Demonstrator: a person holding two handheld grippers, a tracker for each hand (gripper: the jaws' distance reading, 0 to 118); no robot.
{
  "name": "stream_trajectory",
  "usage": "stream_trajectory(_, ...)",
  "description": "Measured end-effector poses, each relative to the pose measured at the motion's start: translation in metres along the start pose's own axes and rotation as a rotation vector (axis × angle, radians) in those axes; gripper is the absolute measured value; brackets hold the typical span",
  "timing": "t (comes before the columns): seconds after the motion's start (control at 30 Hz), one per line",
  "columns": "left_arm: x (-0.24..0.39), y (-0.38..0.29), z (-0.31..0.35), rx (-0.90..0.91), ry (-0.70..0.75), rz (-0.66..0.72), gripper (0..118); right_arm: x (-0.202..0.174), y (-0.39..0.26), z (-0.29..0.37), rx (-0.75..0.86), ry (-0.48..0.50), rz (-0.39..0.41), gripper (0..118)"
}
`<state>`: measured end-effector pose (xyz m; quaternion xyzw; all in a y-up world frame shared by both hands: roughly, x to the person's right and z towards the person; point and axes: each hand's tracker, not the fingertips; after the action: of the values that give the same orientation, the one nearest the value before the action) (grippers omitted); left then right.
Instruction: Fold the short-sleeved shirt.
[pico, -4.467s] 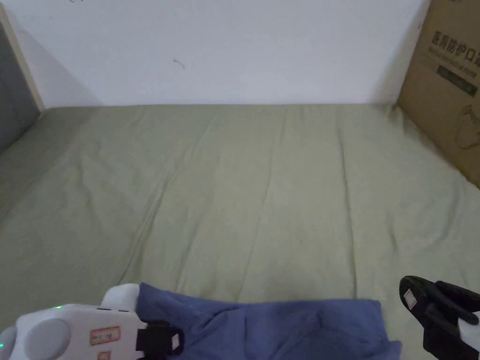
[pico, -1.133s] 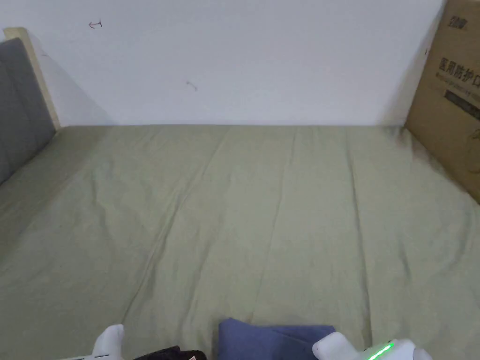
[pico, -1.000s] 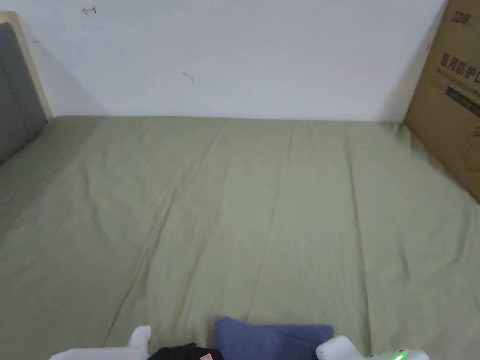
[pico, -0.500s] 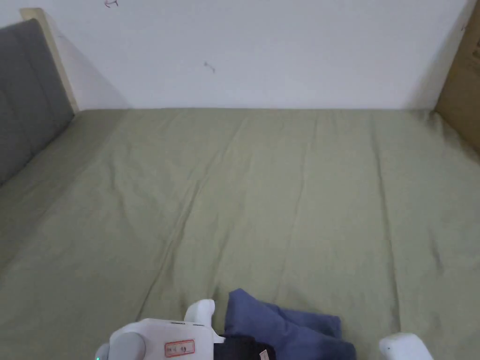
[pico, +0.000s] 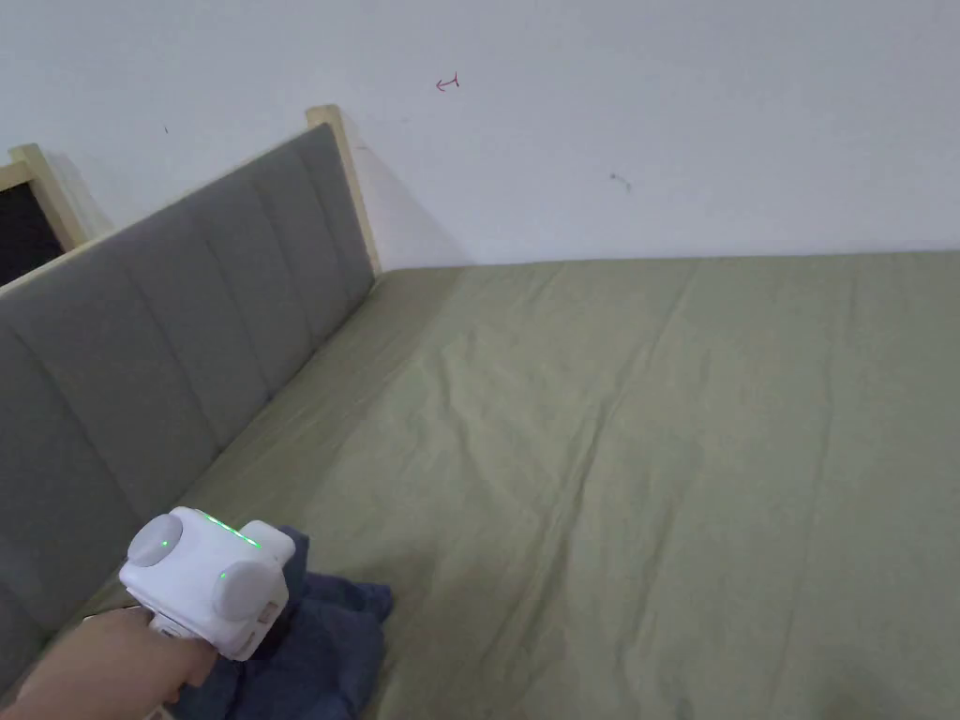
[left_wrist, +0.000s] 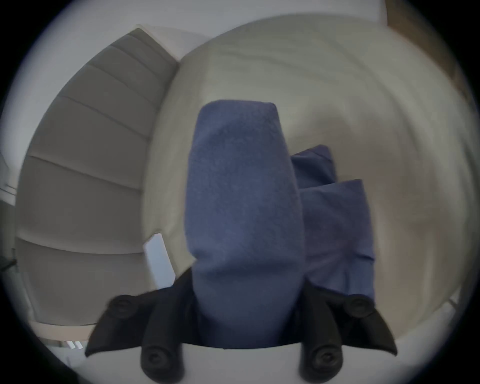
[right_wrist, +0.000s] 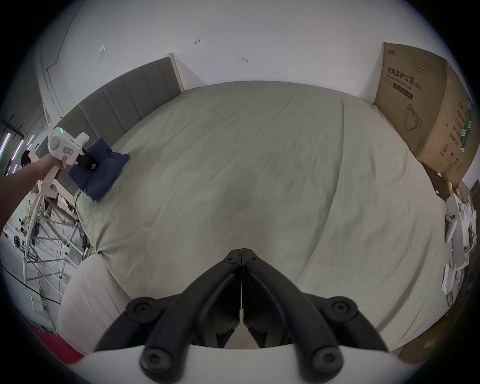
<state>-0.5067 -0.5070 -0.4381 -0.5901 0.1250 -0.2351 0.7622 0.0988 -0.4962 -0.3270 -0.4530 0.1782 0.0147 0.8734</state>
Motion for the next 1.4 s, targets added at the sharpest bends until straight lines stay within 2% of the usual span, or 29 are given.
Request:
stream_trajectory(0.03,-0.009,-0.001,-0.001,-0.018,0.004,0.021,45,0.000,0.000,0.001,-0.002,-0.001,-0.004,0)
stream_trajectory(0.07,-0.013,-0.006,0.000,-0.024,-0.032,0.052,78,0.000,0.000,0.003,-0.002,-0.002,-0.004,0)
stream_trajectory(0.1,-0.018,-0.010,0.005,-0.026,-0.093,0.118,117,-0.002,0.000,0.006,0.001,-0.003,-0.001,0)
stream_trajectory(0.17,-0.026,-0.009,0.021,0.074,-0.173,0.228,111,-0.002,0.000,0.010,0.007,-0.010,0.006,0)
stream_trajectory(0.23,-0.040,-0.015,0.018,0.151,-0.193,0.319,111,-0.001,0.000,0.014,0.015,-0.020,0.004,0)
stream_trajectory(0.37,-0.008,-0.033,0.078,0.388,-0.377,0.488,110,0.000,0.000,0.025,0.053,-0.038,-0.012,0)
stream_trajectory(0.4,0.010,-0.040,0.100,0.460,-0.443,0.519,99,0.000,0.001,0.029,0.069,-0.040,-0.015,0)
stream_trajectory(0.43,0.028,-0.047,0.120,0.571,-0.472,0.556,74,-0.001,0.001,0.034,0.085,-0.042,-0.017,0)
stream_trajectory(0.47,0.053,-0.058,0.140,0.647,-0.507,0.571,34,-0.002,0.002,0.041,0.109,-0.040,-0.023,0)
stream_trajectory(0.5,0.074,-0.061,0.161,0.691,-0.553,0.564,0,-0.003,0.004,0.049,0.134,-0.030,-0.030,0)
stream_trajectory(0.6,0.128,-0.077,0.215,0.855,-0.693,0.549,0,-0.006,0.010,0.074,0.181,0.004,-0.039,0)
stream_trajectory(0.63,0.140,-0.081,0.234,0.914,-0.698,0.547,0,-0.008,0.014,0.087,0.207,0.001,-0.038,0)
stream_trajectory(0.73,0.158,-0.087,0.290,1.063,-0.604,0.503,0,-0.012,0.020,0.129,0.356,-0.015,-0.037,0)
stream_trajectory(0.83,0.169,-0.097,0.331,1.234,-0.506,0.507,0,-0.013,0.016,0.176,0.632,-0.037,-0.036,0)
stream_trajectory(0.9,0.181,-0.105,0.351,1.379,-0.351,0.526,0,-0.016,0.004,0.200,0.872,-0.154,-0.035,0)
stream_trajectory(1.0,0.197,-0.116,0.363,1.533,-0.163,0.558,0,-0.019,-0.012,0.212,1.076,-0.285,-0.064,0)
stream_trajectory(1.13,0.206,-0.115,0.371,1.516,-0.145,0.526,0,-0.007,-0.019,0.211,1.079,-0.404,-0.029,0)
stream_trajectory(1.2,0.205,-0.116,0.370,1.499,-0.164,0.505,0,-0.005,-0.022,0.212,1.081,-0.417,-0.024,2)
stream_trajectory(1.23,0.205,-0.117,0.369,1.496,-0.166,0.495,0,-0.003,-0.023,0.214,1.086,-0.417,-0.028,15)
stream_trajectory(1.27,0.207,-0.114,0.372,1.493,-0.168,0.483,4,-0.001,-0.024,0.217,1.087,-0.417,-0.032,40)
stream_trajectory(1.3,0.206,-0.115,0.372,1.493,-0.176,0.473,25,0.001,-0.021,0.217,1.083,-0.413,-0.039,84)
stream_trajectory(1.33,0.206,-0.116,0.373,1.490,-0.191,0.456,55,0.003,-0.019,0.218,1.076,-0.415,-0.046,111)
stream_trajectory(1.37,0.207,-0.114,0.373,1.475,-0.221,0.430,92,0.003,-0.026,0.217,1.100,-0.433,-0.081,118)
stream_trajectory(1.4,0.209,-0.111,0.373,1.454,-0.245,0.408,118,0.007,-0.026,0.216,1.105,-0.445,-0.066,118)
